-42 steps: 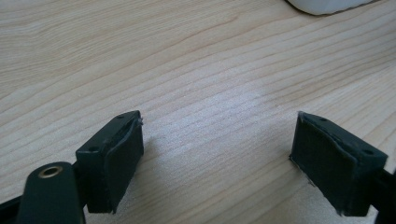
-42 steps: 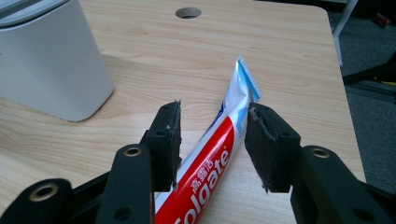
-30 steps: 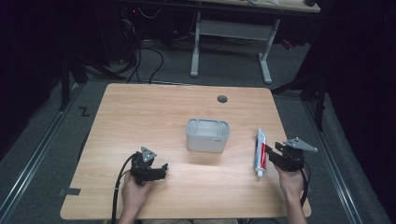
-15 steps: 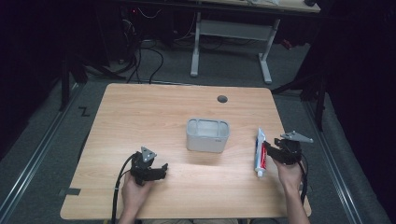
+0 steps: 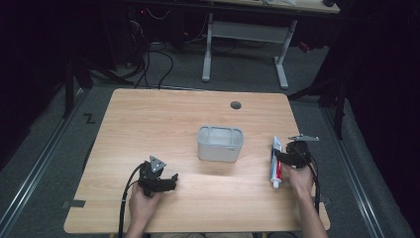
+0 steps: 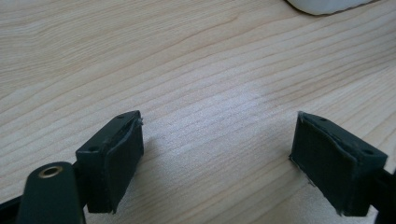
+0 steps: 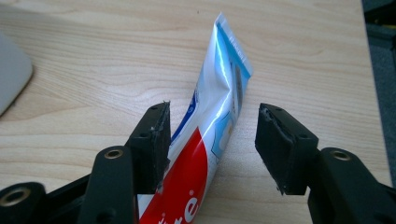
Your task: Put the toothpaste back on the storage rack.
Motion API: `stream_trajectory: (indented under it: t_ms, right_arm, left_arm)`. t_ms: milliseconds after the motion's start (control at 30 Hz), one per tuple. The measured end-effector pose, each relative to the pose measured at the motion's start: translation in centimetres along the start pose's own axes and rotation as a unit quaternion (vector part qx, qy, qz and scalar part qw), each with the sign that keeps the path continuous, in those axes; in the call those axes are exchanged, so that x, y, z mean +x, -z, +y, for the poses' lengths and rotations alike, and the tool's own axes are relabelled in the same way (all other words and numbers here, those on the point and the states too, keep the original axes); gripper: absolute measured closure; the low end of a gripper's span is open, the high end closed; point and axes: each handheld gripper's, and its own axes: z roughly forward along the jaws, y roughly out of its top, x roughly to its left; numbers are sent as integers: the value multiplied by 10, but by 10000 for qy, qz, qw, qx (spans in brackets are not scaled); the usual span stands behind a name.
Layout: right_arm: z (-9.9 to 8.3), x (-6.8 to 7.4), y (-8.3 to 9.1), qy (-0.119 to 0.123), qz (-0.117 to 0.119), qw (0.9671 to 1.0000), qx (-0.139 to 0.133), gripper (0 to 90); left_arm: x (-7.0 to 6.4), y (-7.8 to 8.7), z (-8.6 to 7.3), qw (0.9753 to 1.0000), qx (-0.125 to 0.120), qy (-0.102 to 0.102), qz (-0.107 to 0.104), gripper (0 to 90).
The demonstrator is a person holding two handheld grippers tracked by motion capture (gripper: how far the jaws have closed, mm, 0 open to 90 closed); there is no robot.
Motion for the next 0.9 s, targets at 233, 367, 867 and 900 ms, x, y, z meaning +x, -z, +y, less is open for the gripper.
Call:
stream_trajectory:
  t_ms: [233, 367, 867, 900]
  right_arm:
    - [2, 1, -12, -19, -30, 9997, 261, 447]
    - [5, 6, -15, 159, -159, 9993, 315, 464]
    - [9, 3, -29, -22, 41, 9976, 697, 454]
    - [10, 3, -31, 2, 89, 9967, 801, 458]
  left_arm:
    - [0, 0, 0, 10000, 2, -6, 0, 172]
    - [0, 0, 0, 10000, 0, -16, -6, 173]
    - [0, 0, 0, 10000, -1, -19, -11, 174]
    - [0, 0, 0, 10000, -2, -18, -13, 174]
